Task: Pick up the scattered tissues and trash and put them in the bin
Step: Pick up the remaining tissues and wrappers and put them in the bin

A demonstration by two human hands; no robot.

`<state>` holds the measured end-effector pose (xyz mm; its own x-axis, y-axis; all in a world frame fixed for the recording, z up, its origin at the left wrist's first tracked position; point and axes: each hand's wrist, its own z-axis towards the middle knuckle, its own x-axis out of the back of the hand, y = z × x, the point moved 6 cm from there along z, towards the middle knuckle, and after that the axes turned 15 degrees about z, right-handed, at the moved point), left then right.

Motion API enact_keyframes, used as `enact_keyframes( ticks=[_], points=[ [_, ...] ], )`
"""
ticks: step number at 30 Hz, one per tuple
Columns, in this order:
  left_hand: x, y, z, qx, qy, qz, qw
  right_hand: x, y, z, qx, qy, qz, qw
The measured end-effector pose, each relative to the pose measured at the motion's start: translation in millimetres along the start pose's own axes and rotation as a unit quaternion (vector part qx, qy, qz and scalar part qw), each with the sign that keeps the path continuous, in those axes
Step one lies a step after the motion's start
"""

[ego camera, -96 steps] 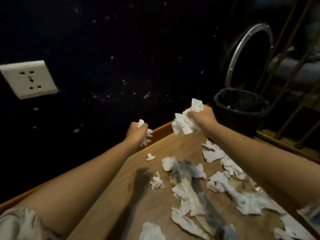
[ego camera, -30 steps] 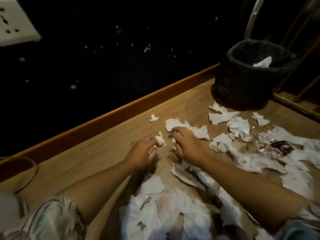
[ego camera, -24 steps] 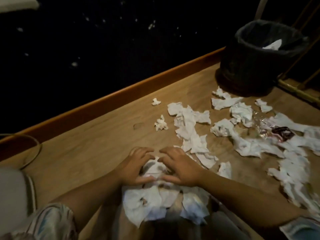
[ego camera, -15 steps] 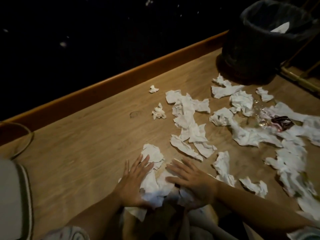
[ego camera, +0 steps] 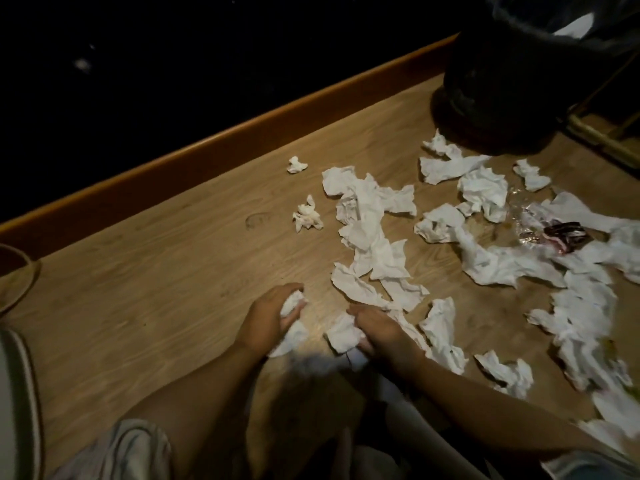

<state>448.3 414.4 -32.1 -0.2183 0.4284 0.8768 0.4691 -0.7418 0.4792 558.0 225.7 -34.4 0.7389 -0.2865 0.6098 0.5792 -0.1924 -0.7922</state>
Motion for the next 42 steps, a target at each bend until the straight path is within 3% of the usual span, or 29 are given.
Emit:
enact_keyframes(
  ticks=[5, 8, 11, 14, 16, 19, 22, 24, 30, 36, 42],
  points=[
    [14.3, 15.7, 36.9, 0.039, 0.07, -0.043, 0.996, 44.6, -9.6, 16.3, -0.104, 0.198, 0.128, 0.966],
    [15.1, 46.8, 48.8, 0.0, 0.121, -0.053, 0.991, 74.7, -19.5, 13.8, -0.055, 0.297, 0.142, 0.943],
    [0.3, 83.0, 54.2, -0.048, 0.098, -0.082, 0.991, 101.7, -13.4, -2.3, -0.013, 0.384, 0.122, 0.915],
    [-25.8, 110.8, 53.2, -0.116, 0.042, -0.082, 0.989, 113.7, 7.6, -27.7, -0.061, 0.44, 0.113, 0.889],
    [-49.2, 116.7, 49.3, -0.142, 0.004, -0.022, 0.99, 111.3, 28.9, -49.5, -0.134, 0.441, 0.101, 0.882],
    [-73.8, 110.2, 37.6, -0.117, -0.043, 0.03, 0.992, 90.6, 55.7, -77.0, -0.212, 0.304, -0.004, 0.929],
    [-81.2, 100.6, 25.7, -0.1, -0.031, 0.026, 0.994, 65.9, 68.9, -97.8, -0.183, 0.167, -0.044, 0.968],
    [-77.1, 96.4, 23.3, -0.083, -0.015, 0.005, 0.996, 53.5, 73.8, -105.7, -0.147, 0.125, -0.072, 0.979],
    [-57.2, 94.3, 38.1, -0.001, 0.02, -0.027, 0.999, 73.4, 93.1, -77.5, -0.254, 0.154, -0.059, 0.953],
    [-26.4, 112.5, 60.0, 0.054, 0.102, -0.116, 0.987, 103.6, 79.3, -51.6, -0.144, 0.298, 0.002, 0.944],
    [9.5, 165.7, 122.1, 0.061, 0.099, -0.138, 0.984, 173.9, 49.3, -6.9, -0.099, 0.437, 0.178, 0.876]
  ],
)
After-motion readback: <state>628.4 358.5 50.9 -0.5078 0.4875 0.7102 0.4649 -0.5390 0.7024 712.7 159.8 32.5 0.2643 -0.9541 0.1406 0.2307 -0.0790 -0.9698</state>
